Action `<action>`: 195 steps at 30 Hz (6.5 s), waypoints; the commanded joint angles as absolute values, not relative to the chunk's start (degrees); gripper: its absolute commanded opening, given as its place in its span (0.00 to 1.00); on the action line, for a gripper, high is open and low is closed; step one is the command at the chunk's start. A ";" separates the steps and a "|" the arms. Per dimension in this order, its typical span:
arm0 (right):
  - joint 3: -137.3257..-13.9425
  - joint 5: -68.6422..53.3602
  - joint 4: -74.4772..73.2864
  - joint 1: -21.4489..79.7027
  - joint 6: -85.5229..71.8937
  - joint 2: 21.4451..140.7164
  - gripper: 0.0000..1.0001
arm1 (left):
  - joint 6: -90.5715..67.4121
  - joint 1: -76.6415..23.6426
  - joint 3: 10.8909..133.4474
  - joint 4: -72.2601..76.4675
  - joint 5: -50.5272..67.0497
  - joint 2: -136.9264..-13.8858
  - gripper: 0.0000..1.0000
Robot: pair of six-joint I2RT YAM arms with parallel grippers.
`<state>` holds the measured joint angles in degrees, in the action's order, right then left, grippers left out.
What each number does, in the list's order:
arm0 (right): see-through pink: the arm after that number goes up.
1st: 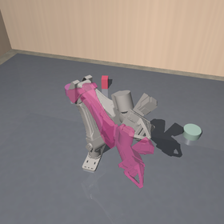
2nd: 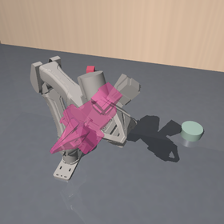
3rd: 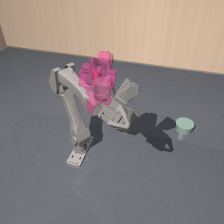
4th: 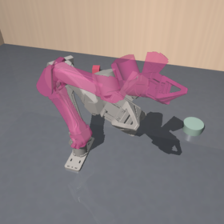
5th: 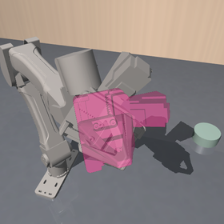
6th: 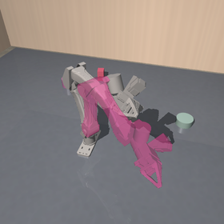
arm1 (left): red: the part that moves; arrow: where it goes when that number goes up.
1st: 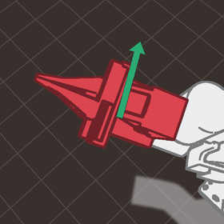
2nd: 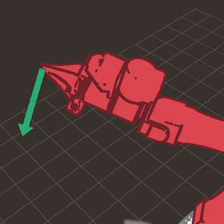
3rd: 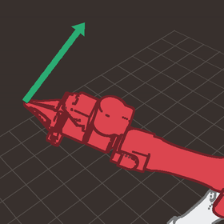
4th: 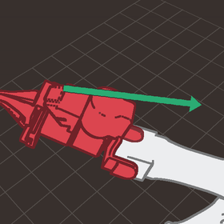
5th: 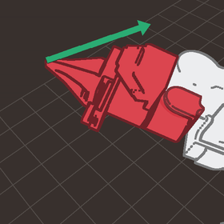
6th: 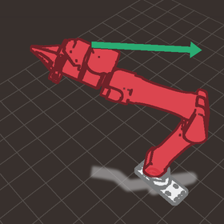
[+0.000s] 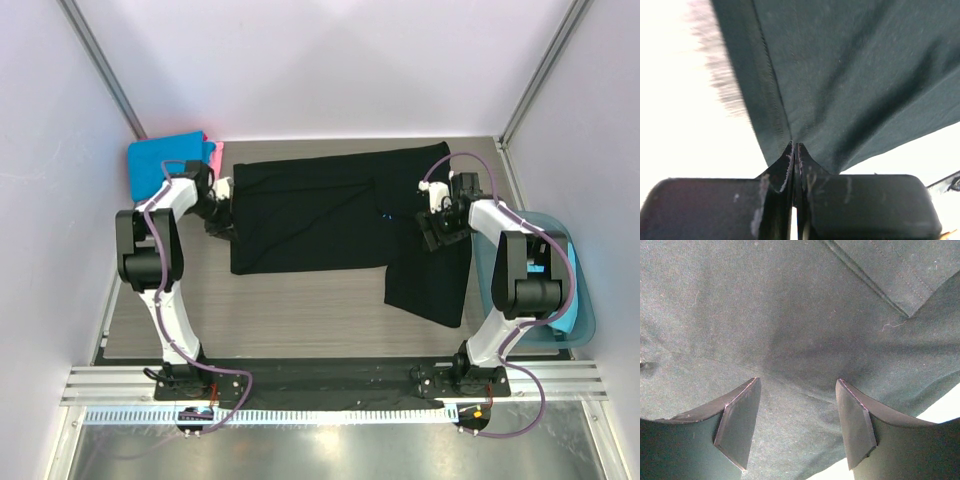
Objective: Fold and stack the t-shirts
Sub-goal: Fold the tshirt
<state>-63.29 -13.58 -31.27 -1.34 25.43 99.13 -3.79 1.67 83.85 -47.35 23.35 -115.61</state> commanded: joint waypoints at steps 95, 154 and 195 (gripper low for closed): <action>-54.60 -15.55 -40.42 -4.39 46.63 78.68 0.68 | 23.01 -2.45 85.10 -51.24 15.66 -99.42 0.43; -44.21 -11.78 -59.37 -4.04 78.38 60.20 0.22 | 26.28 -0.79 64.86 -48.52 12.13 -93.25 0.45; -35.33 -14.32 -56.78 -3.87 86.49 68.82 0.09 | 19.42 -0.53 64.07 -45.34 13.97 -98.18 0.46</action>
<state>-33.63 -12.62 -56.60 -4.12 88.23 69.06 19.90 -0.95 64.16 -45.04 13.21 -98.52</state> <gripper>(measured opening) 0.124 0.457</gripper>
